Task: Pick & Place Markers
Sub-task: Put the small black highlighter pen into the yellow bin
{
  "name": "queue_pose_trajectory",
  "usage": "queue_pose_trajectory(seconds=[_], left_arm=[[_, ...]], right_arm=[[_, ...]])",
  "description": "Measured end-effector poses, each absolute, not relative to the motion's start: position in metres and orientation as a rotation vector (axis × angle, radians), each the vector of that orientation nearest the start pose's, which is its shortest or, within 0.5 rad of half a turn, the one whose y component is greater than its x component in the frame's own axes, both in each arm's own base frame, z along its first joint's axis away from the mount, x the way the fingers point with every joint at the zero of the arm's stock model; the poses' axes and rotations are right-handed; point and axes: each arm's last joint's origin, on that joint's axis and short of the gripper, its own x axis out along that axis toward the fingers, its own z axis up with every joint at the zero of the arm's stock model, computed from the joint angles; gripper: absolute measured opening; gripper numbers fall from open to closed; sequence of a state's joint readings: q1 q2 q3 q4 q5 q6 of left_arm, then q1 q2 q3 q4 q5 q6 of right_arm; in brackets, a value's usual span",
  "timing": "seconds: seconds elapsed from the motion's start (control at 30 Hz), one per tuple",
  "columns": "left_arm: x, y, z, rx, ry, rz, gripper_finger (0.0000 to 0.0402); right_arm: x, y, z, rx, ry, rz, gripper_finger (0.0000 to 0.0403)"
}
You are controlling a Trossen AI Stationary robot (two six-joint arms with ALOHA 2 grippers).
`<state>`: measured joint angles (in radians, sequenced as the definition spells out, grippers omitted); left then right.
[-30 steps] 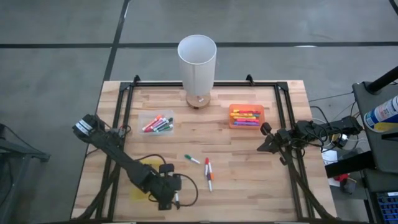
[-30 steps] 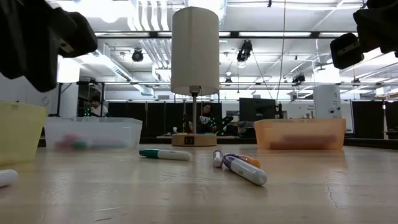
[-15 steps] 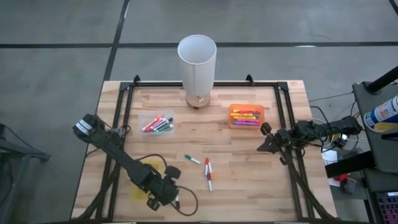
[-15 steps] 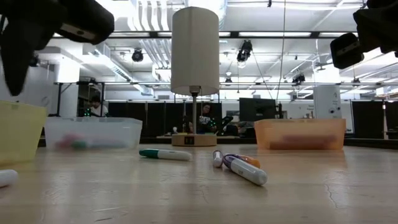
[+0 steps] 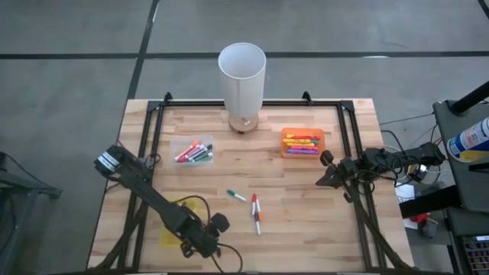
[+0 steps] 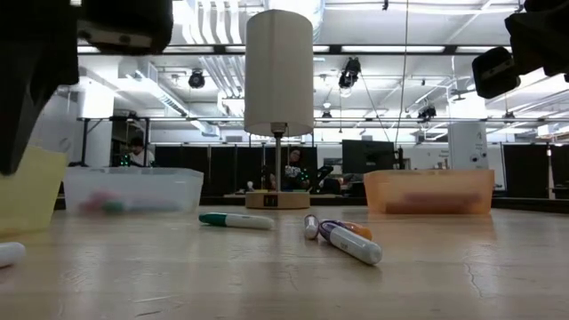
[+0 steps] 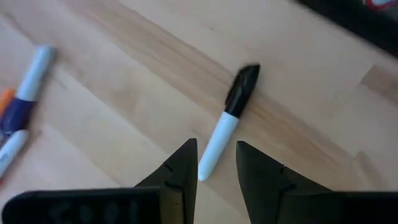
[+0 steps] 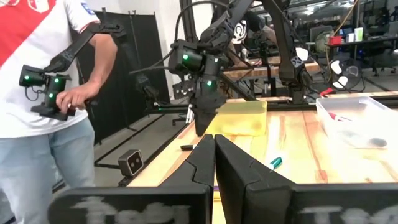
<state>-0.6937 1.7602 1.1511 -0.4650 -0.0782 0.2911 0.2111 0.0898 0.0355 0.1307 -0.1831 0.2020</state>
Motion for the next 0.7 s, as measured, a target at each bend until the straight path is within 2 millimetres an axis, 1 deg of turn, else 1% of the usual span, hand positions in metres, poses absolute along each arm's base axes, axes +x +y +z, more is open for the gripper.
queue_pose_trajectory(seconds=[0.2,0.33,0.47,0.7], left_arm=[[0.274,-0.226,0.163,0.734,0.993,-0.739,0.0104],[0.276,-0.228,0.155,0.739,1.0,-0.736,0.0104],[0.277,-0.228,0.153,0.757,1.0,-0.725,0.0104],[0.275,-0.227,0.158,0.748,0.997,-0.721,0.0103]], right_arm=[[0.098,0.026,0.181,0.2,-0.036,0.4,0.0009],[0.098,0.026,0.181,0.2,-0.036,0.4,0.0009],[0.098,0.026,0.181,0.2,-0.036,0.401,0.0009],[0.098,0.026,0.181,0.2,-0.036,0.4,0.0009]])
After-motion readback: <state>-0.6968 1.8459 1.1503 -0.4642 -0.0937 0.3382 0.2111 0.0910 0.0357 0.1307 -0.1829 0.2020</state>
